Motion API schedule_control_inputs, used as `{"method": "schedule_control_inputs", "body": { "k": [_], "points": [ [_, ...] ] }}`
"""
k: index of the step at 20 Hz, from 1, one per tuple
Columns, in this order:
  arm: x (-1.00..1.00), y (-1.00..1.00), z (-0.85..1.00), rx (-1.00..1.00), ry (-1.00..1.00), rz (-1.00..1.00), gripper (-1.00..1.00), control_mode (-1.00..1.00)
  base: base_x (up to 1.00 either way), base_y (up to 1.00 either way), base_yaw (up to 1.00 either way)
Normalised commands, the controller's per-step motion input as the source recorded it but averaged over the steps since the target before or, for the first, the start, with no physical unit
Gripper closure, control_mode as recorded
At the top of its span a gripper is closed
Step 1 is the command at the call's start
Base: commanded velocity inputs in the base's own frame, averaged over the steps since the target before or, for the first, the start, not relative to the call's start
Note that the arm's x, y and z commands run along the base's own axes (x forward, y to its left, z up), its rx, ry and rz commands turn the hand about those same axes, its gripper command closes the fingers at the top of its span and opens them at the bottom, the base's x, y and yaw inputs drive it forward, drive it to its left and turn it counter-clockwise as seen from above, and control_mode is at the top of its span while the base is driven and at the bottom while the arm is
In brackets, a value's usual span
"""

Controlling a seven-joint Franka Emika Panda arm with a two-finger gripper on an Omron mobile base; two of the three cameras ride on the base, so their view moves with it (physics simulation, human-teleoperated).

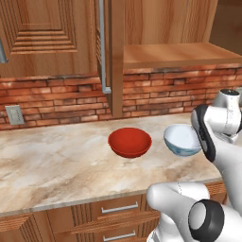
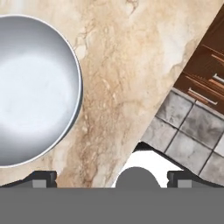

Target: Open the cabinet. Pick the bowls from the counter and place them in the cabinet. Then close the cabinet.

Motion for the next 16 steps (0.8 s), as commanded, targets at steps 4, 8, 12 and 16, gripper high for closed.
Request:
{"method": "schedule_control_inputs", "body": {
  "k": [4, 8, 12, 16],
  "points": [
    [0.18, -0.04, -0.13, 0.00, 0.00, 0.00, -1.00, -1.00, 0.00, 0.00, 0.00],
    [0.14, -0.05, -0.14, 0.00, 0.00, 0.00, -1.00, -1.00, 0.00, 0.00, 0.00],
    [0.13, -0.11, -0.22, 0.00, 0.00, 0.01, -1.00, -1.00, 0.00, 0.00, 0.00],
    [0.22, -0.01, -0.27, 0.00, -0.03, 0.02, -1.00, -1.00, 0.00, 0.00, 0.00]
  ]
}}
